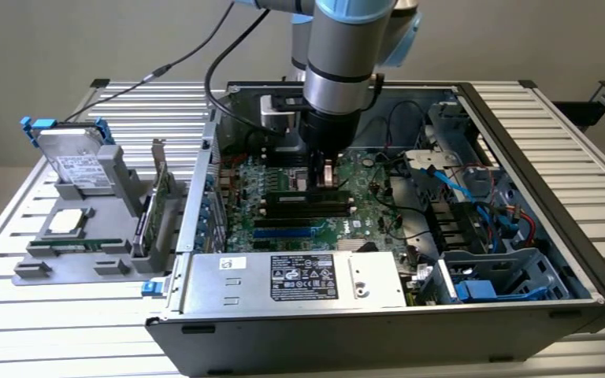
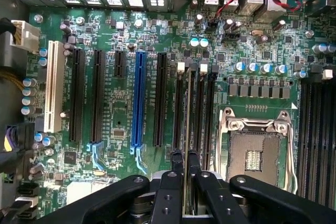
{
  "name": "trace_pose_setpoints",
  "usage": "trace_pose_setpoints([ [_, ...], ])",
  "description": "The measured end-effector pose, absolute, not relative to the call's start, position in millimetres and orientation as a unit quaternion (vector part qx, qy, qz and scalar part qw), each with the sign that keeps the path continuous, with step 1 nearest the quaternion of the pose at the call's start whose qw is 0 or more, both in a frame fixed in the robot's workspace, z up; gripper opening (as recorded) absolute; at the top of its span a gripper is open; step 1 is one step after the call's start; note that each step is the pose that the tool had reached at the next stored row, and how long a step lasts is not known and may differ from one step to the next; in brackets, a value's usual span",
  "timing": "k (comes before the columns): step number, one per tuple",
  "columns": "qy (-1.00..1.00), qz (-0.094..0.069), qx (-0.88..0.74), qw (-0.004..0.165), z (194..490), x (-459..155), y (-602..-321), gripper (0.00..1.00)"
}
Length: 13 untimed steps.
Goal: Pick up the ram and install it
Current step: 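Insert the ram into the slot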
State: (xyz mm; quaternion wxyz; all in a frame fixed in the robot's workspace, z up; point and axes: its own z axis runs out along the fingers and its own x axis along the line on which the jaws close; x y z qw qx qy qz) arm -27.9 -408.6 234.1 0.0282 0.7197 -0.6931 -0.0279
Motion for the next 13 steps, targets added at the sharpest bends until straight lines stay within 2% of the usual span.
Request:
trace_pose_setpoints([
  [13,-0.693,-0.027,0.72,0.029,229.0,-27.9,-408.8,0.15],
])
